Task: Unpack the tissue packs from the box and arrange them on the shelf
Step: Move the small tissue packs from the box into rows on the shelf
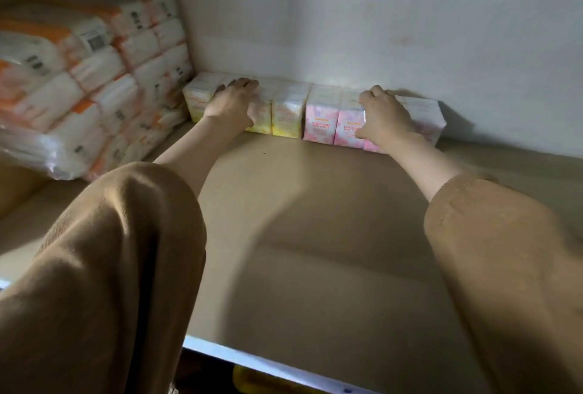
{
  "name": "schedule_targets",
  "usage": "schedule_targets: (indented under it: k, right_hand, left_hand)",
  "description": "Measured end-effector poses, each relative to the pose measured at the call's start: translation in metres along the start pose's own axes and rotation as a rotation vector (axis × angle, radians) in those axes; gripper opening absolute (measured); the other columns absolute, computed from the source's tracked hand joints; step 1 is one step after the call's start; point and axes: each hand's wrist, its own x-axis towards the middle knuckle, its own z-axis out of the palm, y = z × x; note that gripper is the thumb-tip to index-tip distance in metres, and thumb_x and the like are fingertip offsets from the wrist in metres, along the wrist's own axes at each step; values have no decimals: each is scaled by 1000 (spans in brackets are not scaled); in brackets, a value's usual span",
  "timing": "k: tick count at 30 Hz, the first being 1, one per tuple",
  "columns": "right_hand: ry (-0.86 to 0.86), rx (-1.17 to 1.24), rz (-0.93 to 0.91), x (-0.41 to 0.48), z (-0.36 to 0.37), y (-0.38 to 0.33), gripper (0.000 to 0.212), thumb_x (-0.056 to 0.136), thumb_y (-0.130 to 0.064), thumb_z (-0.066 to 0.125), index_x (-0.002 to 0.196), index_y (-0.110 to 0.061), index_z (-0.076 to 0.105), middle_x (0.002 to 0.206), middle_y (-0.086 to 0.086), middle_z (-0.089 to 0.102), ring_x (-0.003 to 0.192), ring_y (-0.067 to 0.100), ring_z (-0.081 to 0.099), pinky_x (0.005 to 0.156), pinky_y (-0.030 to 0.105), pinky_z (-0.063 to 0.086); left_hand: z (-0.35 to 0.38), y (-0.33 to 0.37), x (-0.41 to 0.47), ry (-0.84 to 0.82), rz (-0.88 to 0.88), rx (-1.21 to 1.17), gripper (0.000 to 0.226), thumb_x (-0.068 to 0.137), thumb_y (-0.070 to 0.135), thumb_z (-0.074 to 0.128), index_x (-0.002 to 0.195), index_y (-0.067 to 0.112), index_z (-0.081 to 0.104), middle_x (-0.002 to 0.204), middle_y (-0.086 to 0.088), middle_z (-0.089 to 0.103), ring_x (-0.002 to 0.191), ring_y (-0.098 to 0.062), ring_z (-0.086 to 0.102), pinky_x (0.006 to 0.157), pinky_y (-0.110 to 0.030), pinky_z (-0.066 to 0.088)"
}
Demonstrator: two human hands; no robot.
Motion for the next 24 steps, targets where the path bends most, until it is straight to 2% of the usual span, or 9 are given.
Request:
schedule_targets:
  k: [2,4,7,11,15,19,24]
  right_hand:
    - [-4,15,-3,-4,-7,-4,54,78,-14,70,125,3,48,129,19,46,122,33,41,95,41,42]
    - [18,37,-28,-12,-10,-11,48,80,-14,67,123,1,51,127,20,47,122,34,41,96,42,41]
    - [27,105,-90,-33,-10,-31,40,82,-9,62,120,-2,55,126,19,50,120,34,44,94,39,41]
    - [-23,202,-216,-70,-13,-67,38,81,-12,63,119,-6,59,123,14,56,117,30,50,90,35,42]
    - [-74,318,-367,-114,-24,-108,39,79,-16,68,117,-8,61,118,12,60,112,28,54,91,33,43]
    - [-142,371,-538,-160,-33,-144,39,78,-19,69,116,-9,62,115,11,61,108,26,55,91,34,44]
    - [-203,407,-695,-214,-30,-185,39,79,-20,68,117,-11,61,115,8,61,107,22,54,84,27,39]
  left_hand:
    - [-7,0,-10,-6,3,-8,67,85,4,61,144,9,31,150,-12,34,131,-35,42,107,-42,37]
    - [-13,1,-25,-4,7,-19,62,85,7,61,142,9,36,147,-14,39,127,-37,47,102,-45,43]
    - [-23,4,-57,10,-14,-56,54,86,9,58,138,14,44,144,-10,45,127,-34,49,100,-43,44]
    - [-31,6,-111,-9,-57,-59,44,87,13,56,131,17,53,139,-7,50,122,-32,52,98,-39,45]
    - [-39,-1,-174,-32,-99,-37,42,90,23,57,131,20,53,138,-7,51,120,-34,54,98,-42,47]
    - [-44,-10,-240,-1,-133,-34,38,92,24,54,130,18,54,138,-1,51,117,-29,56,94,-39,47]
    - [-46,-28,-320,2,-206,-67,38,94,19,51,133,16,51,140,0,50,120,-25,55,94,-38,46]
